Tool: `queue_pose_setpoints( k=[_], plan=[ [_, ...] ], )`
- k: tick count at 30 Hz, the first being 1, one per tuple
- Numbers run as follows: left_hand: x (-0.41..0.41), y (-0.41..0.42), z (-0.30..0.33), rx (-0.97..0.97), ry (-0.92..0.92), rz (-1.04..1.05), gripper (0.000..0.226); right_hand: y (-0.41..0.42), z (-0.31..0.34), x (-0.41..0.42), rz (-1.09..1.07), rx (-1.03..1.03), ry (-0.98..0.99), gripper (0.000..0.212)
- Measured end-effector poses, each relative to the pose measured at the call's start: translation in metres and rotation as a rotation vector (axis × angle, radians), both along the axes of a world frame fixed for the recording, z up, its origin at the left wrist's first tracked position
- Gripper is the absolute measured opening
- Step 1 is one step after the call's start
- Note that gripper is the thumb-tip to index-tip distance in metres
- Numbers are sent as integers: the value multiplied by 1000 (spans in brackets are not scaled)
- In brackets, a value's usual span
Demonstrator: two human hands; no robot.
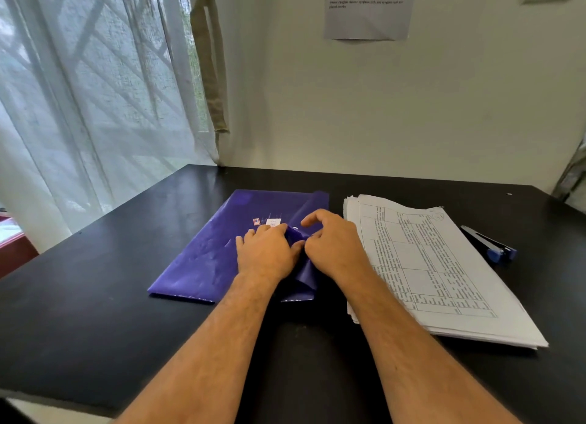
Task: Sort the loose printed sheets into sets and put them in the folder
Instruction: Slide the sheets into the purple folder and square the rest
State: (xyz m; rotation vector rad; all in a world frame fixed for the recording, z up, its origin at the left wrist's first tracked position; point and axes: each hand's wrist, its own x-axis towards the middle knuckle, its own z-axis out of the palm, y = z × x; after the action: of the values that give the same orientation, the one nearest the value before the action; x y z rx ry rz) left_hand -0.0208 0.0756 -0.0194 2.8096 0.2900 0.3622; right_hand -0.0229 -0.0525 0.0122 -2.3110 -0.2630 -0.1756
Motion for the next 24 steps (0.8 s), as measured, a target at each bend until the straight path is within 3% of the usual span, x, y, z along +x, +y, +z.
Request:
queue_pose_setpoints(
  k=[3, 8, 11, 19, 24],
  plan=[
    [7, 4, -7, -15, 78, -87, 46, 2, 0, 3, -6, -46, -13, 26],
    [7, 2, -8, 31, 155, -133, 47, 9, 0, 5, -49, -259, -1, 29],
    [4, -1, -4, -10, 128, -112, 45, 13, 3, 5, -69, -358, -10, 20],
    [-4, -1, 5, 14, 18, -17, 29, 14, 10, 6, -64, -464, 45, 24],
    [-6, 10, 7, -41, -38, -55, 35, 24, 7, 15, -58, -571, -66, 31]
  ],
)
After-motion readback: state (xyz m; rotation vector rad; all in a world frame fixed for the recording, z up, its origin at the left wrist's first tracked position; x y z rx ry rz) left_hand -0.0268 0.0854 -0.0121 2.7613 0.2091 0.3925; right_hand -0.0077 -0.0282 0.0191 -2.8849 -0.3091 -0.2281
